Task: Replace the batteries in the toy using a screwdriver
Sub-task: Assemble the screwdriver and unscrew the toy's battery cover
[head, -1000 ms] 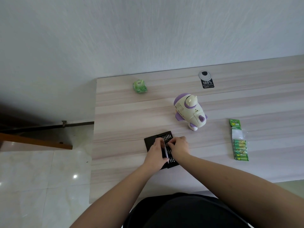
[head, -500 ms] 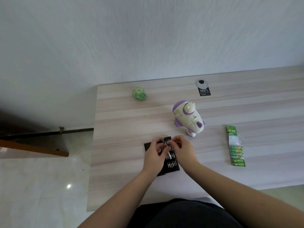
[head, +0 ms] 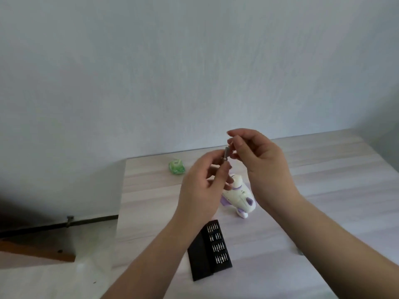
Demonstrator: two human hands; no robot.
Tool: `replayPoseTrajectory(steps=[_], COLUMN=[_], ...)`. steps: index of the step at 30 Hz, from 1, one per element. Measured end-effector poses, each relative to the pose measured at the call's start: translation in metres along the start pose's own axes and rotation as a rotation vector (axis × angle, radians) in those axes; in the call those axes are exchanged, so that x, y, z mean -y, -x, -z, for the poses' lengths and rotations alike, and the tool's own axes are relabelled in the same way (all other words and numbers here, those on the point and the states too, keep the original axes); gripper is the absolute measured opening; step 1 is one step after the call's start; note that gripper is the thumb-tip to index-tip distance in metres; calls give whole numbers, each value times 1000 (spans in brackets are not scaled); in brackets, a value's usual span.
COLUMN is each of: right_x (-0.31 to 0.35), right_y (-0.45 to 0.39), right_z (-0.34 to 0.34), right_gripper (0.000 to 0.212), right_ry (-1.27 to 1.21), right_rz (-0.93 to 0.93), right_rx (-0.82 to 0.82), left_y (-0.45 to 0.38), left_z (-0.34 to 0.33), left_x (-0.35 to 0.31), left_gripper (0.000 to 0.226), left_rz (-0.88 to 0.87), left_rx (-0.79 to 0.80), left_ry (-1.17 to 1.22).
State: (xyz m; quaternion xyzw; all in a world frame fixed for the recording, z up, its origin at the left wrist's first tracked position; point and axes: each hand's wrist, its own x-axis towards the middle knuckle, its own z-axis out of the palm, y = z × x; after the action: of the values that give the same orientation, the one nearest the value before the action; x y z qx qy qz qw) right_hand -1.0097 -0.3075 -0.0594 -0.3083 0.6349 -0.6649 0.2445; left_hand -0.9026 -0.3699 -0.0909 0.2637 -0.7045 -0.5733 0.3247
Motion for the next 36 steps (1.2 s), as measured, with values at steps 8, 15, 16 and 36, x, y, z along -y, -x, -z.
replayPoseTrajectory(steps=[8,15,16,36], right_x=[87,133,137,237], right_y=[-13,-16,-16,-24], right_z=[8,10,11,21], right_gripper=[18,20,21,18], right_ry=[41,46,54,221], right_rz=[208,310,320,530], right_rx=[65,100,104,189], left_y=[-14,-24,-24,-38], left_z=[16,24,25,38], left_x=[-82,-127,-131,-217], left_gripper=[23,23,23,25], left_rz=[-218,-285,-294,-475], left_rx=[38,49,50,51], left_ry=[-32,6,6,43])
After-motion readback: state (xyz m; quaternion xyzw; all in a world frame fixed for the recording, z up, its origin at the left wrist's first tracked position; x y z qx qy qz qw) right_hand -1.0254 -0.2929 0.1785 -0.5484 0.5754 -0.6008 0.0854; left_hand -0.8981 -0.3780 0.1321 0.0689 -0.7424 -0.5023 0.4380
